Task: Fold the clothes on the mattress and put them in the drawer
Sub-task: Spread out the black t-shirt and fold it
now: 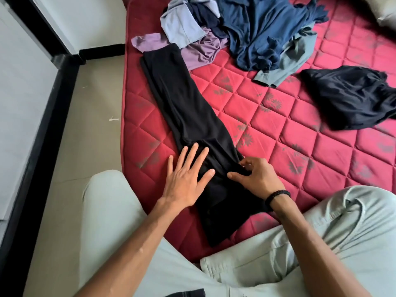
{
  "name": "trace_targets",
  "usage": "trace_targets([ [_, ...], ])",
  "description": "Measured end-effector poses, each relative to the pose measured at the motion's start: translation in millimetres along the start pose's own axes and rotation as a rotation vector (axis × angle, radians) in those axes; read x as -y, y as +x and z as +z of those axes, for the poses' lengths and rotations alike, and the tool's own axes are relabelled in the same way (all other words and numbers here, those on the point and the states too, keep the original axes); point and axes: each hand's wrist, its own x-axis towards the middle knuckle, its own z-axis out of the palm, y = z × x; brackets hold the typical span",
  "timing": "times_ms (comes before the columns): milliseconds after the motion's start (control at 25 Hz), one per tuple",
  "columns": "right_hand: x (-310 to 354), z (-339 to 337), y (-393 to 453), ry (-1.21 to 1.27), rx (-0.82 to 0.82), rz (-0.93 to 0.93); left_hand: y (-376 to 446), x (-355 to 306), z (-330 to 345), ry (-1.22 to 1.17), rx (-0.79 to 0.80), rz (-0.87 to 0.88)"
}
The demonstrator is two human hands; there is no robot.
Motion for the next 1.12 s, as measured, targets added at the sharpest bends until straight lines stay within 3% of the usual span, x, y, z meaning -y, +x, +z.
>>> trace_targets([
  [120,-3.3,-5.9,-6.2,-0.254,-0.134,-0.052,-19.0,-8.5,-2.7,-0.161,-0.163,-0.124],
  [240,-0.2,-11.9,-14.3,-0.301,0.014,0.091,-47.6,-31.7,-12.8,-0.516,-0.285,-0.418],
  [320,-0.7,-11.2,-19.4,-0.265,0.087,0.127,-66.5,-49.5,-18.5,-0.655,-0.15,-0.526],
  [560,13.3,-27.4,-49.3,-0.188,0.197,0.057,-73.6,-52.2,-54.6,-1.071,0.212,-0.485],
  [640,13.6,-44.3,-74.5,-0.236,0.277,-0.005,-92.7,-44.1,-72.4,-1.146,0.407,-0.452],
  [760,13.6,-64.1,-116.7,-0.455,0.526,0.015,-117.3,-30.5,-93.2,-1.045,0.838,-0.341],
  [800,14.1,-67.4,-122.4,-0.523,0.54,0.042,-115.4,-24.2,-94.0,-0.952,0.906,-0.319],
  [840,15.4,-66.5,-120.7,-0.562,0.484,0.047,-107.0,-15.9,-89.5,-0.849,0.841,-0.319],
  [920,21.6,-59.9,-98.4,-0.486,0.277,-0.013,-76.4,2.4,-78.5,-0.624,0.41,-0.365],
  [1000,35.4,-43.0,-61.0,-0.358,0.139,-0.157,-39.6,16.8,-71.8,-0.552,0.039,-0.387],
  [1120,68.5,-8.6,12.5,-0.231,0.07,-0.254,29.8,38.7,-58.6,-0.665,-0.087,-0.518],
])
